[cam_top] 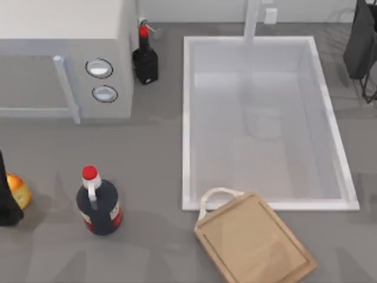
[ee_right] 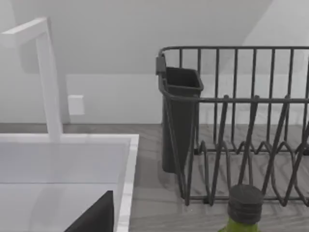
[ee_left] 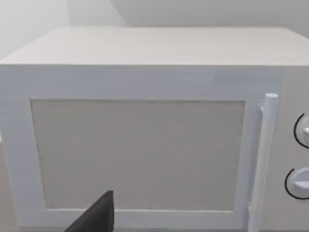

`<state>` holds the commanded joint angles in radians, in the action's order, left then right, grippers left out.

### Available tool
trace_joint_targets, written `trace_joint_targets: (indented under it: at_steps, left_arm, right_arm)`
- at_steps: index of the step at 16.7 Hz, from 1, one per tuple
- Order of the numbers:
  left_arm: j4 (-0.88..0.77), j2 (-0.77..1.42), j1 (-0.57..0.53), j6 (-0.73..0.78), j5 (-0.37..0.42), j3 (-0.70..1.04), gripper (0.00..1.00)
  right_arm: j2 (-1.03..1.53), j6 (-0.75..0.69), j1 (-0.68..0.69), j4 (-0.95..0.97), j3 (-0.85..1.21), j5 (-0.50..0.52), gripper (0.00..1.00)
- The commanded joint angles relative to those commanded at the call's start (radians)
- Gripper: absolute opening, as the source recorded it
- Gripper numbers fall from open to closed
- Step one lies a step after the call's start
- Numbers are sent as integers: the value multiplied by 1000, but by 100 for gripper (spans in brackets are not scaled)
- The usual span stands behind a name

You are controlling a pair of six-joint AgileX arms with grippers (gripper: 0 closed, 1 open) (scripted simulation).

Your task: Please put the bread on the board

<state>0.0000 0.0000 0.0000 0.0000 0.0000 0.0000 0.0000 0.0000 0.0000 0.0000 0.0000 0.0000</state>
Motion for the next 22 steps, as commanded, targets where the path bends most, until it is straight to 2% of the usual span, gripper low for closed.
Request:
trace_joint_targets:
  at_steps: [4, 8, 11, 18, 22]
  left_arm:
    - [-30, 33, 1, 17, 2, 32, 100]
    - [-178, 224, 4, 102, 10, 202, 100]
    - [-333, 477, 10, 197, 16, 380, 100]
    - [-719, 1244, 37, 420, 13, 819, 100]
    - [-898, 1547, 55, 521, 6, 1025, 100]
  right_arm:
    - [0, 0, 0, 0, 0, 0, 100]
    - [0, 0, 0, 0, 0, 0, 100]
    - [0, 0, 0, 0, 0, 0, 100]
    - [0, 0, 0, 0, 0, 0, 100]
    - [0, 0, 0, 0, 0, 0, 100]
